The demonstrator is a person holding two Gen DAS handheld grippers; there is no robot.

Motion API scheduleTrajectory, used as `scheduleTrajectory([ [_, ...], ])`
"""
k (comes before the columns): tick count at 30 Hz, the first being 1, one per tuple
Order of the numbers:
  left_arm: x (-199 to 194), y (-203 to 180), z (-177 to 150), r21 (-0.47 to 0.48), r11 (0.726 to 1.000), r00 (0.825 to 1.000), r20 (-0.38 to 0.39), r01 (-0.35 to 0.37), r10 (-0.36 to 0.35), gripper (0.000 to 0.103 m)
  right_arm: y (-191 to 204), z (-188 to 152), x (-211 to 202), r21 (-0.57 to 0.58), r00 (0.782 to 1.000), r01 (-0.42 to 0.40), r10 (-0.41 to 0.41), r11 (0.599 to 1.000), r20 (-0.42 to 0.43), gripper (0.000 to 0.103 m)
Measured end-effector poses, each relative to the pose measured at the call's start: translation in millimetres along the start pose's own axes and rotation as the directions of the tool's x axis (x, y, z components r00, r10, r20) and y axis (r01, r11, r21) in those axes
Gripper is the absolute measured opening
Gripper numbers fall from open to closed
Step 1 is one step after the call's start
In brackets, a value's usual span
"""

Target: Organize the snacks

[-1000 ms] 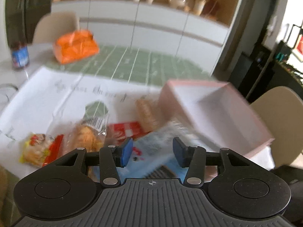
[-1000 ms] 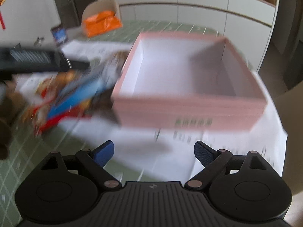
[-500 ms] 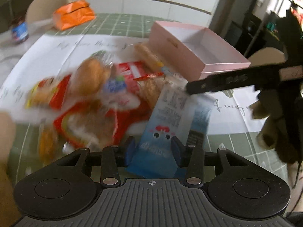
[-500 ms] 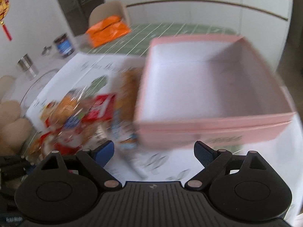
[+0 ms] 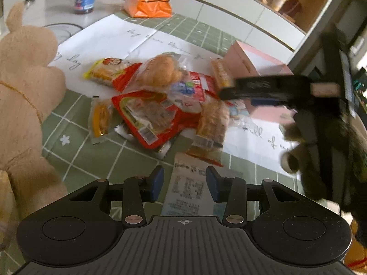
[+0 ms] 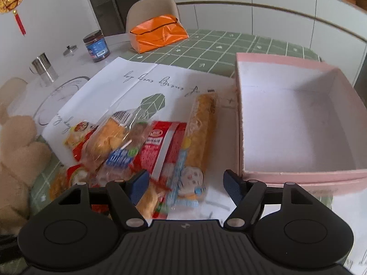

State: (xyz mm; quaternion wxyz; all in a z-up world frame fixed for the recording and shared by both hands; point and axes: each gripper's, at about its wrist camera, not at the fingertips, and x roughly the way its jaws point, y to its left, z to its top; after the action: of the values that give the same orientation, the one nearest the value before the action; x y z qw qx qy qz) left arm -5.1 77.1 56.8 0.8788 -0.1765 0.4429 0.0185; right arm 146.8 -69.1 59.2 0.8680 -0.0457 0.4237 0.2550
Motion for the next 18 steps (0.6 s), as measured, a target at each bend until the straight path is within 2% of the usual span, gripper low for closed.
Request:
scheduleTrajectory([
  [2,-2,-6,-3,0.03,1.0,1.0,-0.004,0.002,-0.002,0.045,5,2,7,-0.038,1.0,0.017,-0.017,0.999,0.0,0.07],
  [3,-2,-7,-4,0.04,0.999,1.0,-0.003,0.0,0.001,0.045,6,1,10,-0.052,1.0,0.014,-0.015,0.999,-0.014,0.061],
  [4,-3,-8,-5,0.048,0.999,1.0,0.001,-0.004,0.004,0.045,7,0,9,-0.051,0.999,-0.001,-0.001,0.999,-0.035,0.042],
  [5,-2,-8,-6,0.052,0.999,1.0,0.006,-0.005,0.005,0.045,7,-3,7,-0.053,0.999,0.008,-0.01,0.999,-0.041,0.034],
  [6,-2,-9,-5,0.054,0.999,1.0,0.009,0.003,-0.003,0.045,6,-8,3,-0.064,0.999,0.008,-0.011,0.998,-0.053,0.031],
  [9,1,-15,-1,0.059,0.998,0.999,0.021,0.036,-0.037,0.045,-4,-31,-16,-0.06,0.997,-0.029,0.024,0.998,-0.076,0.03],
  [12,13,-27,7,0.094,0.995,0.999,0.009,0.042,-0.043,0.045,-14,-54,-37,-0.039,0.994,-0.056,0.052,0.998,-0.096,0.03],
  [15,26,-43,15,0.145,0.989,0.999,0.025,-0.032,0.028,0.045,-24,-74,-57,-0.029,0.992,-0.049,0.045,0.998,-0.117,0.031],
  [18,34,-55,26,0.212,0.973,0.995,0.061,-0.096,0.085,0.045,-31,-90,-75,-0.055,0.993,-0.019,0.012,0.998,-0.119,0.036],
])
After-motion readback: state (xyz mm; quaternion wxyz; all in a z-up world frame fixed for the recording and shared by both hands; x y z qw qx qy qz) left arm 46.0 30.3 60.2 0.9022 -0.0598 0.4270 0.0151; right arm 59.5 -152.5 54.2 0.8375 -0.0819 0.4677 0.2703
